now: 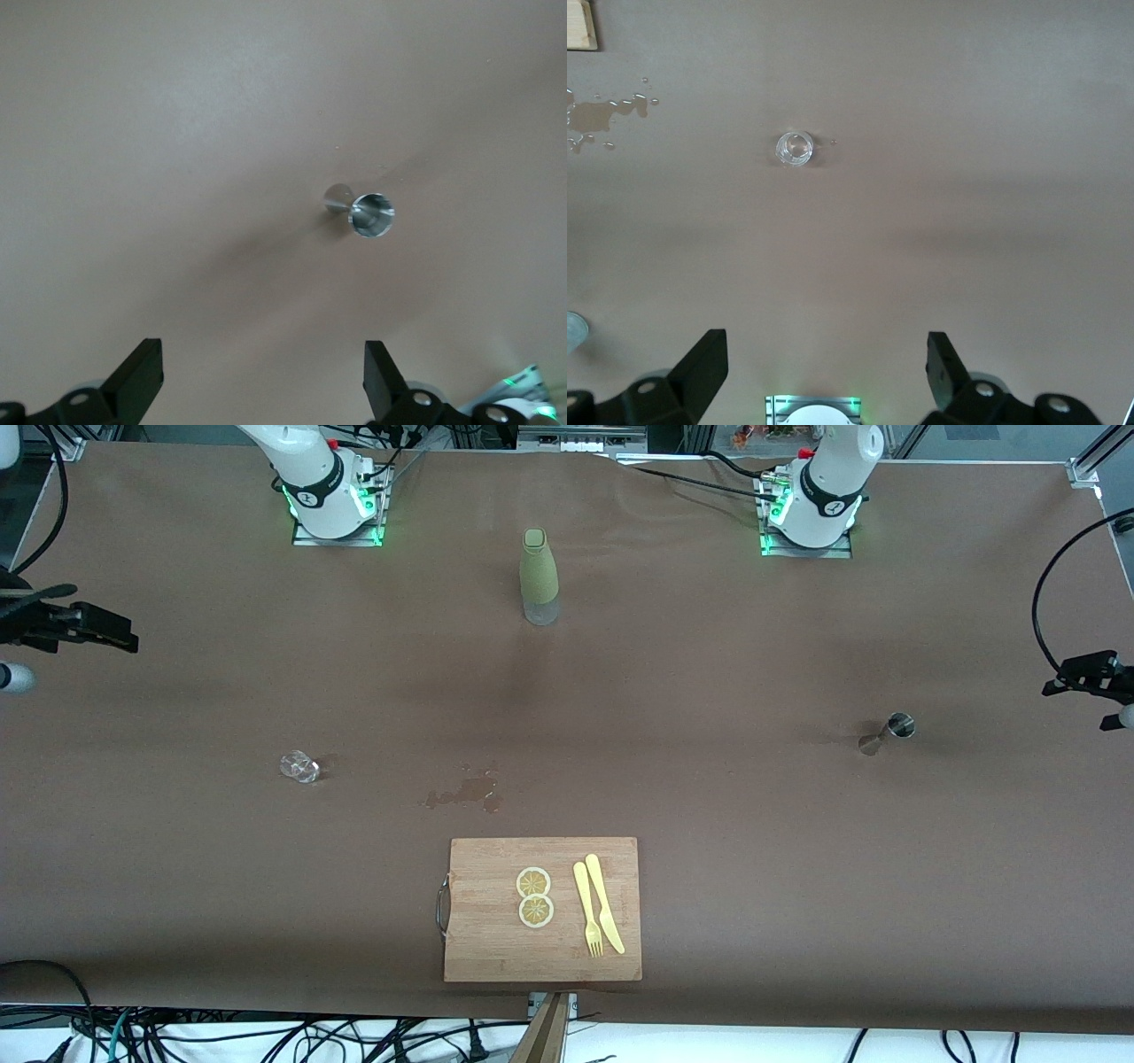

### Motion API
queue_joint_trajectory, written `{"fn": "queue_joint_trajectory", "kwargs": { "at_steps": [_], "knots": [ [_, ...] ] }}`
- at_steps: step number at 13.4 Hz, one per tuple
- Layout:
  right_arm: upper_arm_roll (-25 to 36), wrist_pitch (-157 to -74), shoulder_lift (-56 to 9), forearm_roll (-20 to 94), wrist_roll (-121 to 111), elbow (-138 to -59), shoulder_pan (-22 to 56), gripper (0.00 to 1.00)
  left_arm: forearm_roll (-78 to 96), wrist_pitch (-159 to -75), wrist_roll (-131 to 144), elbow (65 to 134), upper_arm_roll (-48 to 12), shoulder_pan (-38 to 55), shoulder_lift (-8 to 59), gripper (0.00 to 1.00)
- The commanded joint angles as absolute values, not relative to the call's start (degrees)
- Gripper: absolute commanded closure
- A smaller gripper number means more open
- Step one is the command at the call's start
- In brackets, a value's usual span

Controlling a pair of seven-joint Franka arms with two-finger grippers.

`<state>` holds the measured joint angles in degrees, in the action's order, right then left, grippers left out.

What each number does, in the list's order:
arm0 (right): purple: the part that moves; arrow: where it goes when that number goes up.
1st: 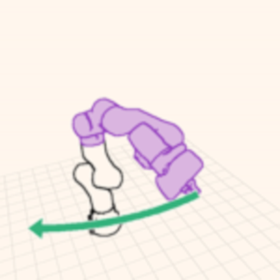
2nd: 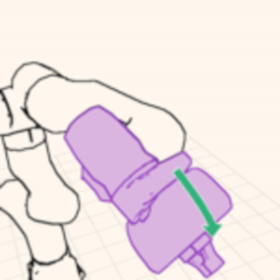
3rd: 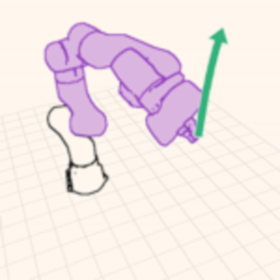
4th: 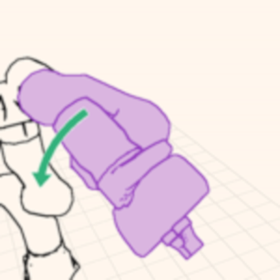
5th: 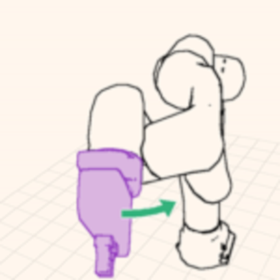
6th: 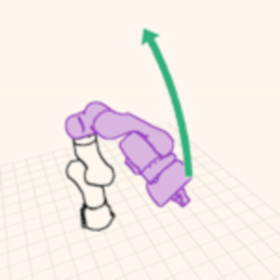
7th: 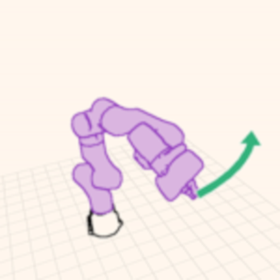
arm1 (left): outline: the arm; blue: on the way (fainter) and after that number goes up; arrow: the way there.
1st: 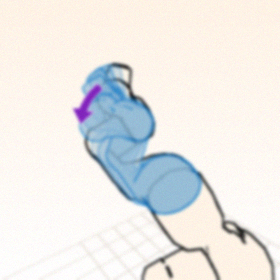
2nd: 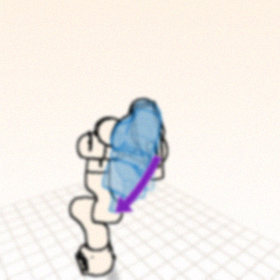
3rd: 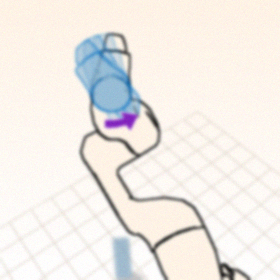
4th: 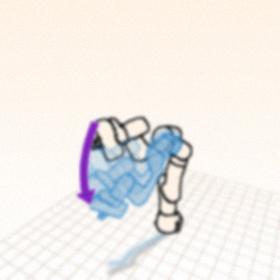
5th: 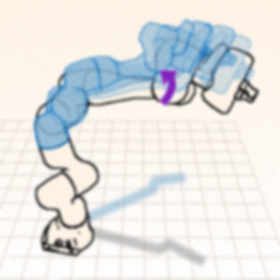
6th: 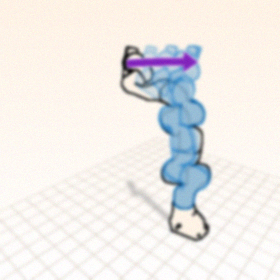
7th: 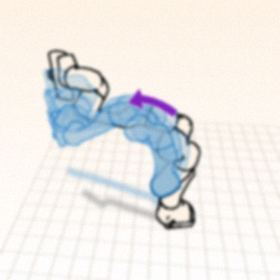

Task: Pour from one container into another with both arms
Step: 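Lower the right gripper toward the glass cup while the left gripper approaches the jigger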

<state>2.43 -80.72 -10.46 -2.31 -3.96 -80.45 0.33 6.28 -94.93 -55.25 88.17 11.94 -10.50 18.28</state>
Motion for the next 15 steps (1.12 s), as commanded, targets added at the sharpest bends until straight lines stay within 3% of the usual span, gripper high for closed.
{"fn": "queue_joint_trajectory", "kwargs": {
  "at_steps": [1,9,15],
  "knots": [
    [2.81,-82.87,-12.73,-1.76,-3.69,-80.60,0.88,0.00,9.74,-96.06,-64.39,87.45,11.69,-12.38,21.34,0.00],
    [2.90,-81.47,-17.22,-2.20,-8.66,-81.65,0.53,0.00,25.82,-98.53,-99.45,86.84,11.60,-19.95,32.94,0.00],
    [2.99,-96.22,-20.21,-1.58,-38.36,-86.48,-4.12,0.00,37.96,-92.29,-117.22,84.72,13.36,-21.53,41.92,0.00]
  ]
}}
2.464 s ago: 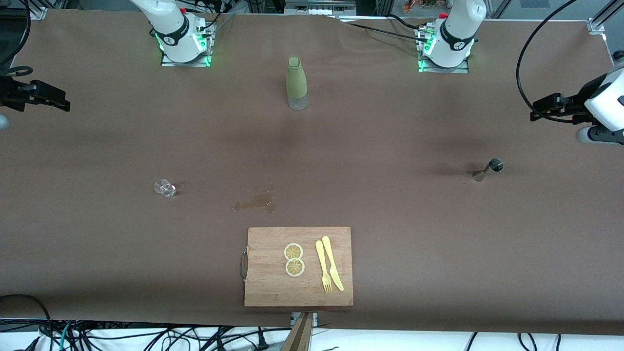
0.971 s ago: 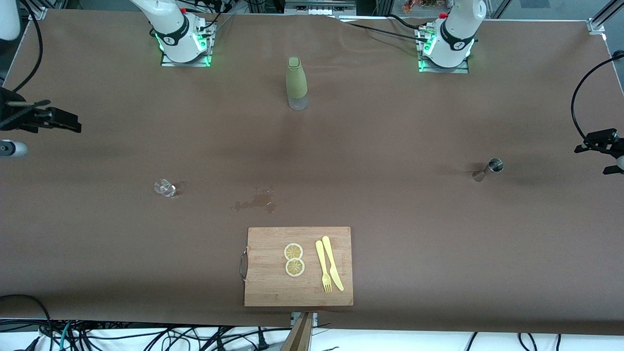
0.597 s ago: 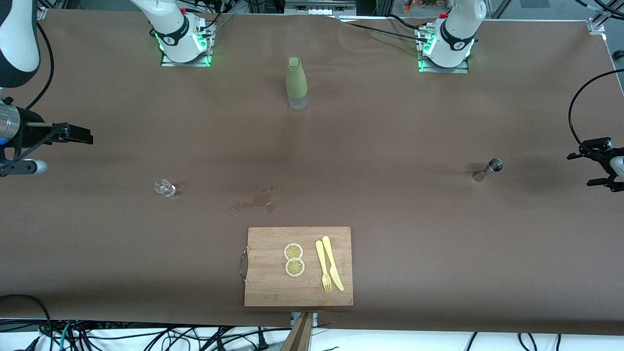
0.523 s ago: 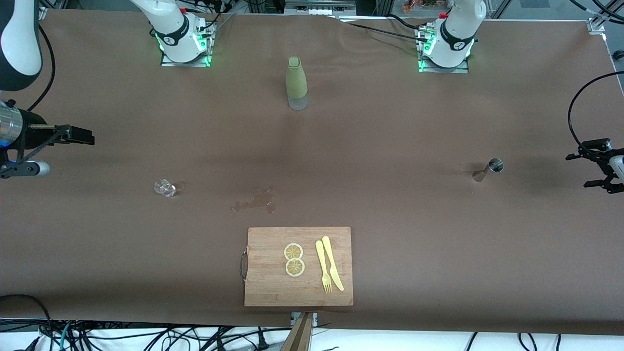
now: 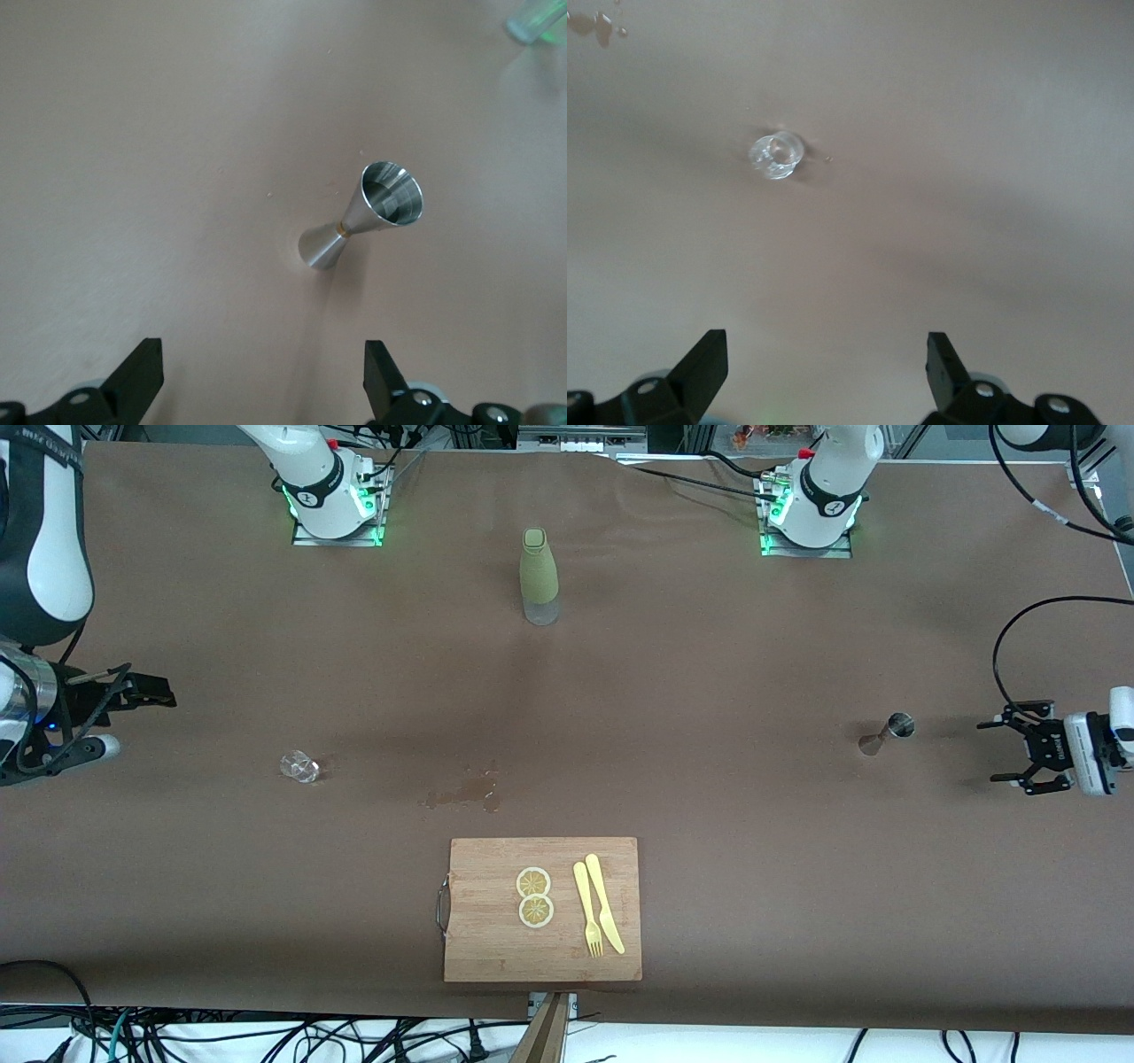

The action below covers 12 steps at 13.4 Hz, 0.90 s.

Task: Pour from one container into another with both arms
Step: 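Lower the right gripper toward the glass cup while the left gripper approaches the jigger, then close the right gripper on the glass cup while the left gripper grasps the jigger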

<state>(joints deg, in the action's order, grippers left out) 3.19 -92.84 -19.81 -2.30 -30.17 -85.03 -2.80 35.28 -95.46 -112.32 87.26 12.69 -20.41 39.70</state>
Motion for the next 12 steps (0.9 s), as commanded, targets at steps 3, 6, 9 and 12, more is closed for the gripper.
{"fn": "queue_joint_trajectory", "kwargs": {
  "at_steps": [3,6,9,12],
  "knots": [
    [2.99,-104.55,-21.18,2.44,-48.92,-90.77,-5.88,0.00,44.01,-90.44,-129.77,85.25,14.41,-21.97,45.16,0.00],
    [3.16,-115.02,-22.23,14.10,-62.71,-98.93,-9.04,0.00,47.37,-87.99,-138.32,85.25,14.94,-22.15,47.80,0.00],
    [4.83,-120.58,-23.81,23.00,-76.68,-103.70,-9.40,0.00,49.04,-85.97,-143.43,85.69,14.94,-22.76,50.00,0.00],
    [6.85,-120.59,-26.71,31.61,-90.39,-104.76,-9.40,0.00,51.76,-82.63,-146.93,85.87,14.94,-22.85,52.72,0.00]
  ]
}}
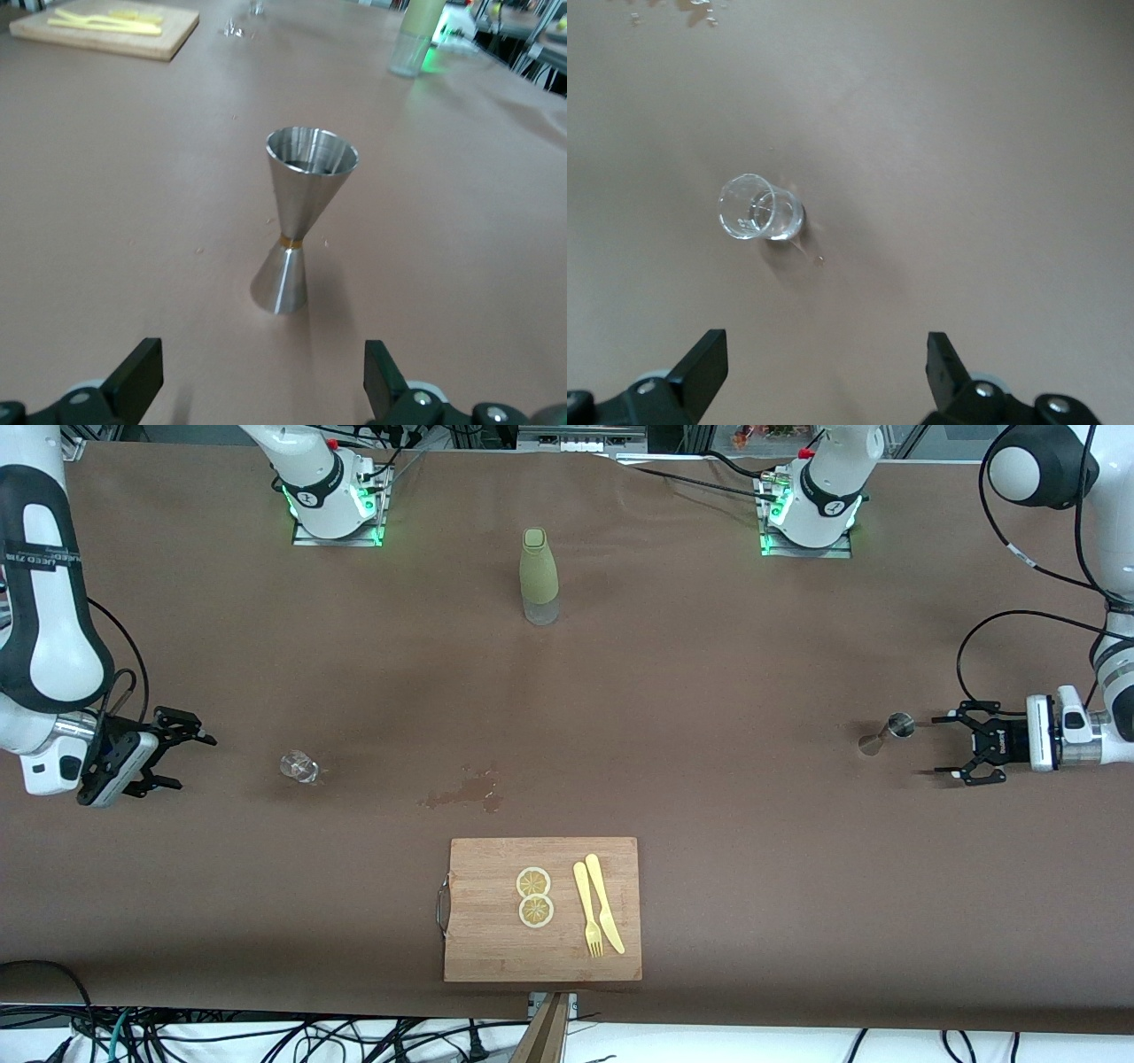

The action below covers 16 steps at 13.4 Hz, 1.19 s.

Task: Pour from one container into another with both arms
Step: 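Close the right gripper on the glass cup while the left gripper grasps the jigger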

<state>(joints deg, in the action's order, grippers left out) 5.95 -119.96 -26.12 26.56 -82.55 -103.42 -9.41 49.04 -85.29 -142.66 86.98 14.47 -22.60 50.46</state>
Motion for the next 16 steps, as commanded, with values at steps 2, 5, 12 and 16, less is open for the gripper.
{"fn": "queue_joint_trajectory", "kwargs": {
  "at_steps": [2,5,12,16],
  "knots": [
    [7.73,-120.50,-28.47,38.20,-100.76,-105.90,-9.40,0.00,54.13,-81.57,-151.68,85.96,14.94,-22.94,53.87,0.00],
    [8.96,-119.97,-31.37,48.56,-118.15,-105.91,-9.40,0.00,55.62,-77.97,-153.62,85.96,14.94,-22.85,55.54,0.00],
    [9.84,-112.78,-39.01,67.30,-138.68,-105.91,-9.40,0.00,58.71,-74.71,-159.17,86.31,14.85,-21.45,57.48,0.02],
    [10.11,-109.26,-41.21,70.66,-142.90,-106.00,-9.40,0.00,58.80,-74.09,-159.61,86.31,14.68,-21.01,57.48,0.05]
  ]
}}
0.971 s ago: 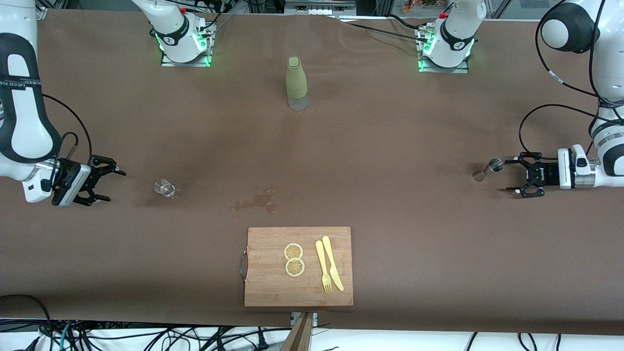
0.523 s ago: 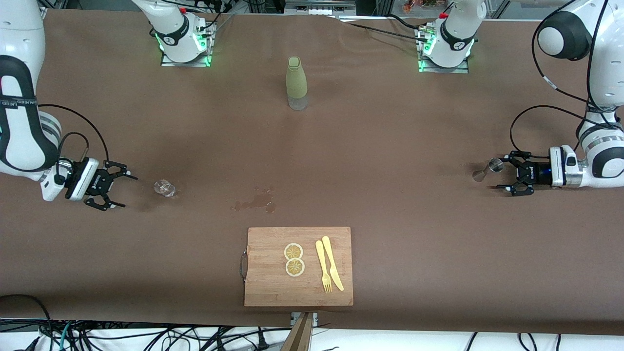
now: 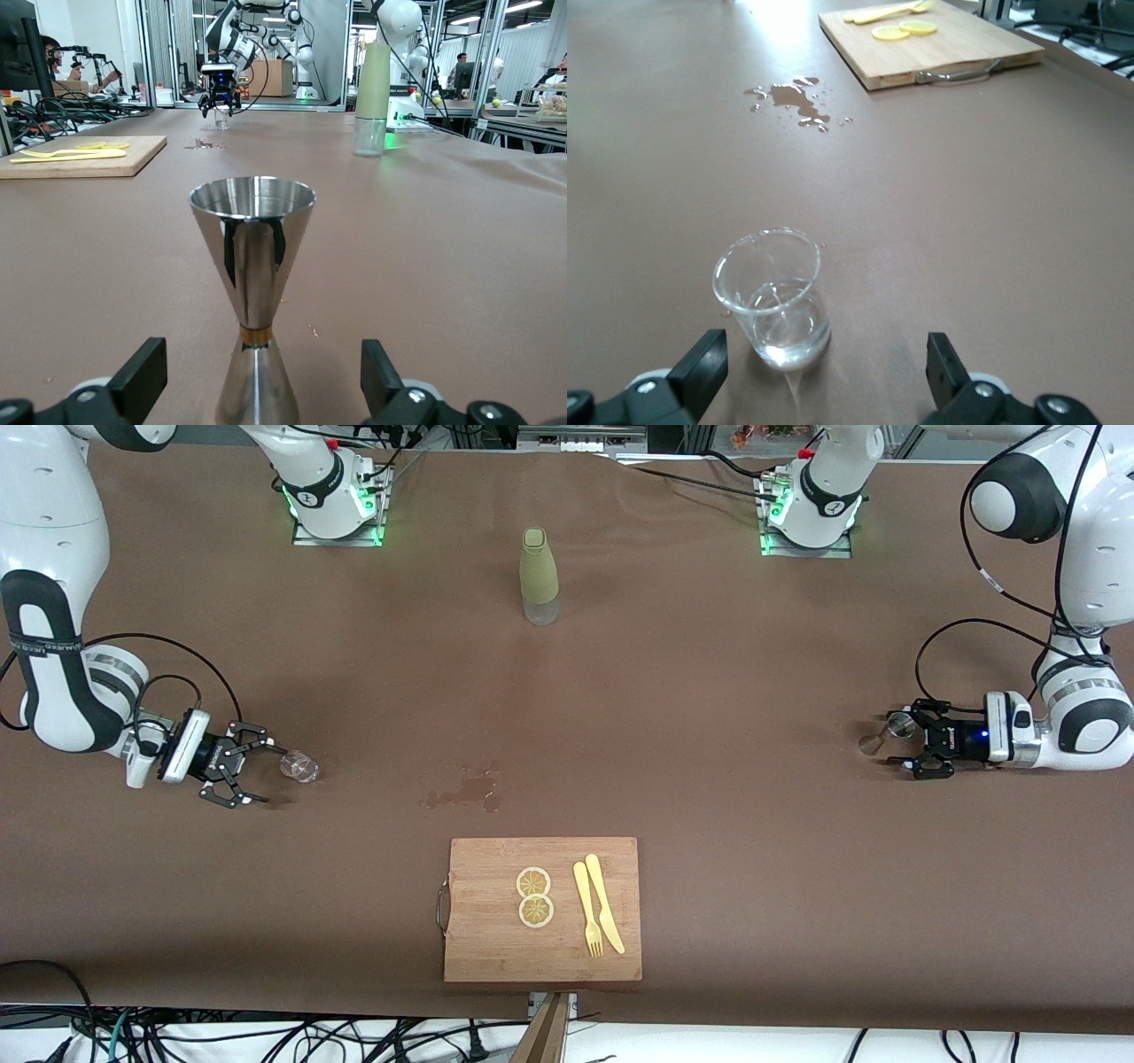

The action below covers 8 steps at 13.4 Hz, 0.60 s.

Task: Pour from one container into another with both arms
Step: 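Close the right gripper on the glass cup while the left gripper grasps the jigger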

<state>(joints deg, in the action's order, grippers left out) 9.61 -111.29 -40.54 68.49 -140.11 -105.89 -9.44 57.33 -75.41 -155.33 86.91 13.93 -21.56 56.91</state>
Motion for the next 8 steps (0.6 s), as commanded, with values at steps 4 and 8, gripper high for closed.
{"fn": "queue_joint_trajectory", "kwargs": {
  "at_steps": [4,8],
  "knots": [
    [10.11,-107.58,-42.27,72.41,-144.92,-106.79,-9.40,0.00,58.71,-73.74,-161.19,86.22,14.24,-20.48,57.66,0.23],
    [10.11,-103.89,-44.47,76.72,-149.32,-106.96,-9.40,0.00,58.80,-72.86,-161.54,86.31,14.15,-20.21,57.66,0.26]
  ]
}}
